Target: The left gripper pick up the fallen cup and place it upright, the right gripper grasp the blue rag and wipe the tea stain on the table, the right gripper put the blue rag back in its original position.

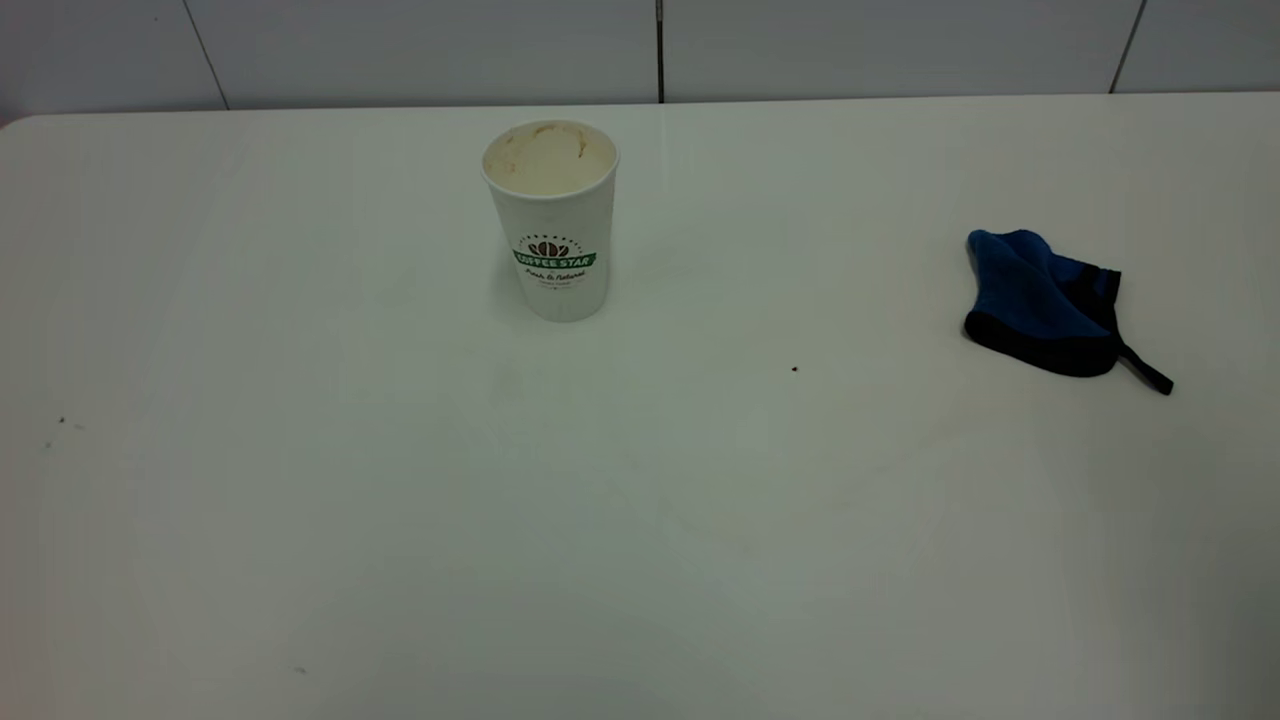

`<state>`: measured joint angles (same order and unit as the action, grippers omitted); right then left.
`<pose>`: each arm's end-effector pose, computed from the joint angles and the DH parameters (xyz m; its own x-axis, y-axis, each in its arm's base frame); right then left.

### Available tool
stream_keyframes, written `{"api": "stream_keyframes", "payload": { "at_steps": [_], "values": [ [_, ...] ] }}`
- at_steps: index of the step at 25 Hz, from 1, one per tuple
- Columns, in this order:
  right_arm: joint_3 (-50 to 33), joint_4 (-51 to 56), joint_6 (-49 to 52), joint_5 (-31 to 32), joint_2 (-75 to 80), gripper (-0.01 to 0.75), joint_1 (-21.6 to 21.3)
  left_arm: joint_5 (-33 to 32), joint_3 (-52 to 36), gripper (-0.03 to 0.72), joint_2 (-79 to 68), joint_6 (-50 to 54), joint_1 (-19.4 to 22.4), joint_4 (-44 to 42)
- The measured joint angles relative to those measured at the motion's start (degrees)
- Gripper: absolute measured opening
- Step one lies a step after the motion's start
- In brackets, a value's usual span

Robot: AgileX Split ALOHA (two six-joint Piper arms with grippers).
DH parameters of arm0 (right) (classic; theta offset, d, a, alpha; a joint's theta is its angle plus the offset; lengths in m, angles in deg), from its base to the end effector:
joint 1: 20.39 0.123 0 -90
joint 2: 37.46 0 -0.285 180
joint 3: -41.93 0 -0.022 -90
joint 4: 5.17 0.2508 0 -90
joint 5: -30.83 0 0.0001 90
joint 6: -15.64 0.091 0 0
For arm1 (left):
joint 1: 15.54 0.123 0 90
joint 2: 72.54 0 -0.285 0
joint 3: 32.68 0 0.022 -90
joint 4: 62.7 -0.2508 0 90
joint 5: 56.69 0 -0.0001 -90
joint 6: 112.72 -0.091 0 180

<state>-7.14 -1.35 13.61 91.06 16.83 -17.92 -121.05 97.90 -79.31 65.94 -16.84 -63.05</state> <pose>0.1081 0.0099 0.2307 -0.9580 -0.0436 -0.2836 -0.0616 0.9966 0.0548 -0.0085 0.0007 0.2681 -0.5075 0.0376 -0.8608 0.0312 0.9992 0.0252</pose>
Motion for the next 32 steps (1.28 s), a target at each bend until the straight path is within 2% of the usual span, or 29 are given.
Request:
{"api": "stream_keyframes", "payload": {
  "at_steps": [20, 32],
  "values": [
    [-1.32, -2.44, 2.5, 2.48, -32.51, 0.554, -0.1, 0.0, 0.0, 0.494, 0.0, 0.0, 0.0, 0.0],
    [-1.32, -2.44, 2.5, 3.16, -40.84, 0.554, -0.16, 0.0, 0.0, 0.494, 0.0, 0.06, 0.0, 0.0]
  ]
}}
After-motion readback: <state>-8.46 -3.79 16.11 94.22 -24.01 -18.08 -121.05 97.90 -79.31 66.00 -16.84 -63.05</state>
